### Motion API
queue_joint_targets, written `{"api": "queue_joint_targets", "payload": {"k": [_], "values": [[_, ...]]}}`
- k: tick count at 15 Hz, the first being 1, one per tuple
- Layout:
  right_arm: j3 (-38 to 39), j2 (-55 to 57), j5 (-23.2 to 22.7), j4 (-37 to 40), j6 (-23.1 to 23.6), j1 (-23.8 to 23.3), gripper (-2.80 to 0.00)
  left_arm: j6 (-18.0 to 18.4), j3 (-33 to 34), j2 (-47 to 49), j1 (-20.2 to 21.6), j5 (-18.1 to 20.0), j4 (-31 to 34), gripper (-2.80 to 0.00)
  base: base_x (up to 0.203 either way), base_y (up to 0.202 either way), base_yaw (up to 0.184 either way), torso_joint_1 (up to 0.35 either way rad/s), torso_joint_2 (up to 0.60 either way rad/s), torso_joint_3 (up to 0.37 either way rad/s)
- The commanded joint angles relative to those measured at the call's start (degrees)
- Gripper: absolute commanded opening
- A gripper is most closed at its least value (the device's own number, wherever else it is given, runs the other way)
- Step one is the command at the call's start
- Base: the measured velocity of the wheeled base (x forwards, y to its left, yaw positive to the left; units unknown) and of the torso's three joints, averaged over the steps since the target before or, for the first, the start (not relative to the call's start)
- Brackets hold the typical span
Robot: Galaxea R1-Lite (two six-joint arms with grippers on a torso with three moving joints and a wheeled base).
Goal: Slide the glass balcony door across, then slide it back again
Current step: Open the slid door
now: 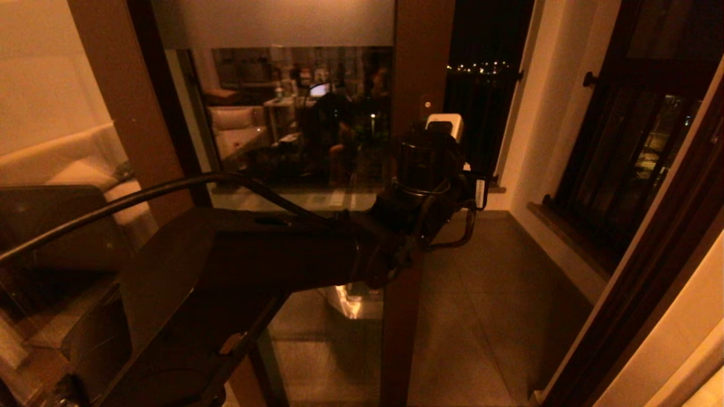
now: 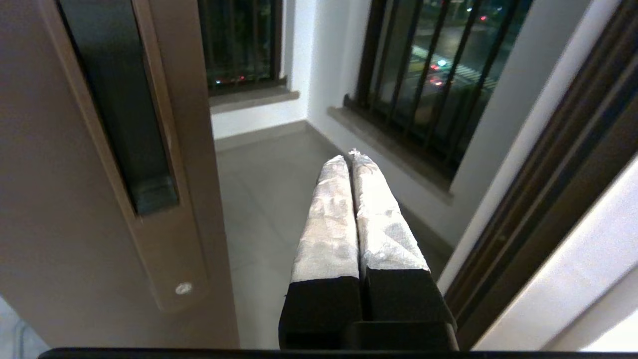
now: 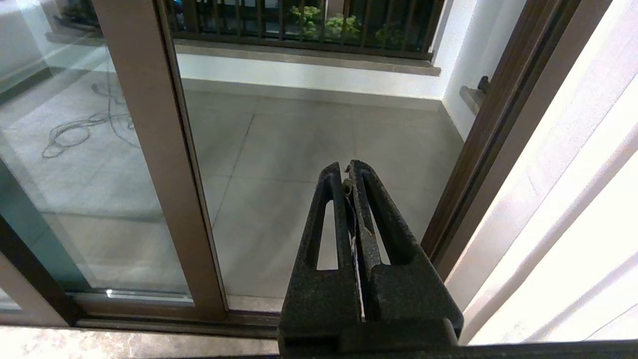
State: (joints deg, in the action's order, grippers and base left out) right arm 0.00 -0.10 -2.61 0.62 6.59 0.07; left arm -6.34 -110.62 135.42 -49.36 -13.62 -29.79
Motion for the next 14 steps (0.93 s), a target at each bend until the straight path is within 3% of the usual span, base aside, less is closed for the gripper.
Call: {"api": "queue_joint_targets", "payload": {"k": [1,6,9,14], "values": [[0.00,0.10,-0.03,-0.01,0.09,0.01,-2.80,0.01,-0.04,1.75,0.54,-0.18,-0.27,-2.80,0.000,0.000,0.000,0.000,0.00,0.000],[0.00,0.10,-0.03,-0.01,0.09,0.01,-2.80,0.45,-0.06,1.90,1.90,-0.45,-0.27,-2.80,0.000,0.000,0.000,0.000,0.00,0.000],[0.00,0.10,-0.03,-0.01,0.09,0.01,-2.80,3.46,-0.12,3.41,3.23,-0.87,-1.63,-2.80,0.000,0.000,0.000,0.000,0.00,0.000],[0.00,0.10,-0.03,-0.01,0.09,0.01,-2.80,3.70,-0.04,3.71,4.45,-2.38,-2.64,-2.80,0.000,0.000,0.000,0.000,0.00,0.000]]}}
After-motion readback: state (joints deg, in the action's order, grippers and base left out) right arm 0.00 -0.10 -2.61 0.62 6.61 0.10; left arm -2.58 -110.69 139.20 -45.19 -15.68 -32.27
